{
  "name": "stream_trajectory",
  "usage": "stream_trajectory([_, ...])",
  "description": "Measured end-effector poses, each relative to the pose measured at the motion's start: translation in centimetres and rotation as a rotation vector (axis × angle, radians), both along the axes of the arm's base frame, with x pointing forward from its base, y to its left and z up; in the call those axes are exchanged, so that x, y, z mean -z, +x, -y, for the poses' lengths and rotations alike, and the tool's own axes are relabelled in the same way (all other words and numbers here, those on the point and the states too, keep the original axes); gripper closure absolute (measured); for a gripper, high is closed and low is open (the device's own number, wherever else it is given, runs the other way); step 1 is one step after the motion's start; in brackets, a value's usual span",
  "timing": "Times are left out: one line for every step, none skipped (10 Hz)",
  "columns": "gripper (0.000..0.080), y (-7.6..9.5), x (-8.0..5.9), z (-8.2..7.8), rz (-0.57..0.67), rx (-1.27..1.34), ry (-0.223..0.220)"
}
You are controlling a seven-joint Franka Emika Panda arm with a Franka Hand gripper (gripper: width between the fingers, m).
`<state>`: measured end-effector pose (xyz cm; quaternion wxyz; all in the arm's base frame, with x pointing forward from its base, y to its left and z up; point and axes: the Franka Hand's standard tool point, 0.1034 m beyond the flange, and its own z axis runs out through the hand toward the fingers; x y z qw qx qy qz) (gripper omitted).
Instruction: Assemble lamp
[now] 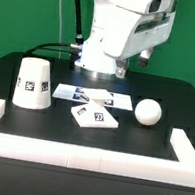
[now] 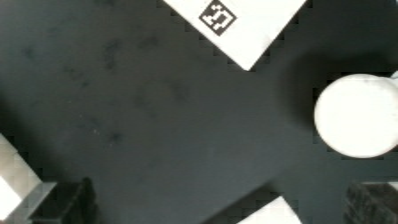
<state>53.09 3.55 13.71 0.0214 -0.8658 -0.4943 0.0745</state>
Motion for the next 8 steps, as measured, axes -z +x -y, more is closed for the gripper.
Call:
stream_trajectory([0.01,-0.2,0.1,0.3,0.021,0.005,0.002])
stream_trajectory([0.01,-1.6,0.5,1.2,0.056,0.019,0.004])
stream_trajectory([0.01,-3.6,1.0,2.1,0.085,0.04,0.005])
stream_trajectory([0.01,-5.2,1.7,2.8,0.088,0.168,0.007])
stream_trajectory([0.01,-5.5,2.0,3.1,0.091,0.246,0.005])
stream_trajectory([0.01,-5.4,2.0,2.9,0.094,0.33,-0.004])
stream_trajectory([0.01,-5.4,2.0,2.8,0.095,0.427,-0.015])
stream_trajectory([0.01,-5.4,2.0,2.8,0.095,0.496,-0.022])
